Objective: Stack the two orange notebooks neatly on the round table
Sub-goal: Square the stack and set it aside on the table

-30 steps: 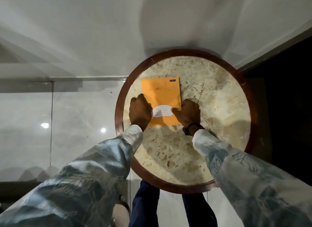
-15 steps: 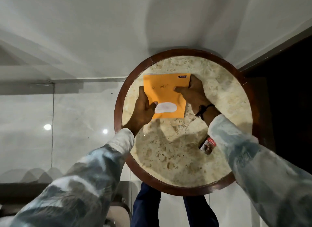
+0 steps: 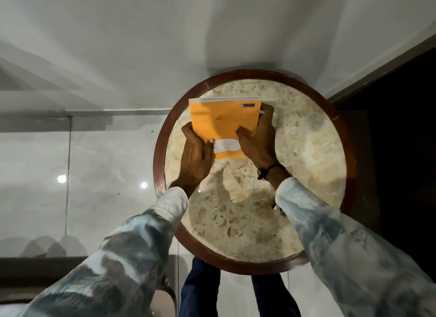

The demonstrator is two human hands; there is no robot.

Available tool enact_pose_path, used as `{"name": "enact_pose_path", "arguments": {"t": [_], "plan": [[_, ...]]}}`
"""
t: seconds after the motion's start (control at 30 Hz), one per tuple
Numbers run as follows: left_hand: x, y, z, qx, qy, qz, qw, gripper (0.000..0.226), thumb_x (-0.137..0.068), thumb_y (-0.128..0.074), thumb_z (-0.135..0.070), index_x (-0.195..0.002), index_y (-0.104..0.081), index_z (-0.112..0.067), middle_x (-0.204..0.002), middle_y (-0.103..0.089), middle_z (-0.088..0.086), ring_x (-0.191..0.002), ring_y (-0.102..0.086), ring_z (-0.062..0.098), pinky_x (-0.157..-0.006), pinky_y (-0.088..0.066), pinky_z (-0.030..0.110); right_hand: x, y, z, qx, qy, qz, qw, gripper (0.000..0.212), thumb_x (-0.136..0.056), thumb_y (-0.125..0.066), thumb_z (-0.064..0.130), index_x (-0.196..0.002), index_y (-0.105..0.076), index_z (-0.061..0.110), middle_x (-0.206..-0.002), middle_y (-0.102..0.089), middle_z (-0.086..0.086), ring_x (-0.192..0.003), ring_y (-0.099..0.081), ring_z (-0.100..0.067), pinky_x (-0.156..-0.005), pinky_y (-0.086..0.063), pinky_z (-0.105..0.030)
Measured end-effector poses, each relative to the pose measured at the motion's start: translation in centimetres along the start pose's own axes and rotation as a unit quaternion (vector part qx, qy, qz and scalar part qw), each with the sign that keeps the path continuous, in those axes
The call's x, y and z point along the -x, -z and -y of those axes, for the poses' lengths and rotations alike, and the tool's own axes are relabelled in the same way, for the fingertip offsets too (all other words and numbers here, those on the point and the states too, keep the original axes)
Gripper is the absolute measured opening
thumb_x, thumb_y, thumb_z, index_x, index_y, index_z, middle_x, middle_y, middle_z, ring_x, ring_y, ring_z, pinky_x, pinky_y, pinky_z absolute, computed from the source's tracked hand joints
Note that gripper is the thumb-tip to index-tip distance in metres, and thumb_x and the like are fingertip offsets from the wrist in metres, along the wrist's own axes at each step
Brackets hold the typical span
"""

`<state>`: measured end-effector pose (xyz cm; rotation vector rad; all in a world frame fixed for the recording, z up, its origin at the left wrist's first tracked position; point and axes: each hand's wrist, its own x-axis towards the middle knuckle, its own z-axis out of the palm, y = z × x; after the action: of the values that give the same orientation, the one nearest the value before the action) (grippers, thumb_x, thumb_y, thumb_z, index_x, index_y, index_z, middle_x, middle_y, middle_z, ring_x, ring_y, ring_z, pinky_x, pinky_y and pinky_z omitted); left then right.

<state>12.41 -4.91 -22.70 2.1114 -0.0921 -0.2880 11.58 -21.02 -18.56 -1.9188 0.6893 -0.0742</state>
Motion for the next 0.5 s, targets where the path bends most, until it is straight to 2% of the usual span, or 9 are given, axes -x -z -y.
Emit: {"name": "enact_pose_path", "arguments": {"t": [0.07, 0.1, 0.13, 0.2, 0.27, 0.4, 0.5], "plan": [[0.0, -0.3, -0.2, -0.040, 0.039, -0.001, 0.998, 0.046, -0.098, -0.064, -0.003, -0.133, -0.038, 0.010, -0.122, -0.055, 0.017, -0.114, -0.057, 0.023, -0.086, -0.041, 0.025, -0.7, 0.0, -0.6, 0.037, -0.031, 0.004, 0.999, 0.052, -0.080, -0.074, 0.000, -0.123, -0.044, 0.007, -0.112, -0.070, -0.009, -0.097, -0.068, -0.027, -0.067, -0.050, -0.020], [0.0, -0.5, -0.4, -0.064, 0.076, 0.001, 0.995, 0.051, -0.094, -0.068, -0.004, -0.135, -0.041, 0.009, -0.128, -0.052, 0.024, -0.120, -0.052, 0.034, -0.088, -0.035, 0.022, -0.9, -0.1, -1.1, 0.059, -0.046, 0.008, 0.997, 0.051, -0.080, -0.077, 0.003, -0.121, -0.047, 0.007, -0.111, -0.071, -0.011, -0.096, -0.068, -0.029, -0.065, -0.046, -0.021], [-0.1, -0.6, -0.7, -0.080, 0.120, 0.006, 0.989, 0.055, -0.091, -0.072, -0.008, -0.137, -0.044, 0.005, -0.131, -0.050, 0.025, -0.122, -0.051, 0.038, -0.087, -0.034, 0.022, -1.1, -0.2, -1.5, 0.082, -0.066, 0.013, 0.994, 0.050, -0.079, -0.079, 0.007, -0.120, -0.050, 0.007, -0.114, -0.070, -0.012, -0.099, -0.067, -0.031, -0.068, -0.046, -0.025], [-0.2, -1.0, -1.2, -0.106, 0.191, 0.013, 0.976, 0.056, -0.088, -0.077, -0.016, -0.135, -0.051, -0.001, -0.133, -0.051, 0.021, -0.123, -0.054, 0.041, -0.093, -0.045, 0.035, -1.7, -0.5, -2.4, 0.134, -0.112, 0.025, 0.984, 0.056, -0.078, -0.083, 0.015, -0.125, -0.054, 0.006, -0.123, -0.064, -0.015, -0.111, -0.061, -0.035, -0.082, -0.050, -0.037], [-0.4, -1.4, -1.4, -0.148, 0.228, 0.012, 0.962, 0.052, -0.085, -0.079, -0.024, -0.128, -0.058, -0.003, -0.133, -0.054, 0.020, -0.126, -0.053, 0.042, -0.100, -0.049, 0.046, -2.3, -0.7, -2.8, 0.181, -0.130, 0.051, 0.973, 0.063, -0.078, -0.084, 0.021, -0.132, -0.054, 0.007, -0.130, -0.059, -0.017, -0.120, -0.055, -0.036, -0.094, -0.050, -0.043], [-0.7, -2.0, -1.3, -0.142, 0.262, -0.002, 0.955, 0.049, -0.082, -0.082, -0.021, -0.121, -0.063, 0.001, -0.134, -0.052, 0.022, -0.124, -0.053, 0.046, -0.104, -0.048, 0.047, -3.0, -1.2, -3.1, 0.249, -0.119, 0.092, 0.957, 0.063, -0.082, -0.082, 0.029, -0.134, -0.054, 0.007, -0.137, -0.051, -0.016, -0.127, -0.050, -0.036, -0.099, -0.046, -0.042], [-0.7, -2.3, -1.6, -0.145, 0.266, -0.009, 0.953, 0.053, -0.082, -0.082, -0.017, -0.126, -0.059, 0.002, -0.136, -0.049, 0.022, -0.123, -0.054, 0.048, -0.102, -0.048, 0.048, -3.2, -1.2, -3.1, 0.286, -0.102, 0.103, 0.947, 0.062, -0.083, -0.081, 0.031, -0.133, -0.054, 0.005, -0.139, -0.049, -0.017, -0.127, -0.049, -0.038, -0.099, -0.046, -0.045]]}}
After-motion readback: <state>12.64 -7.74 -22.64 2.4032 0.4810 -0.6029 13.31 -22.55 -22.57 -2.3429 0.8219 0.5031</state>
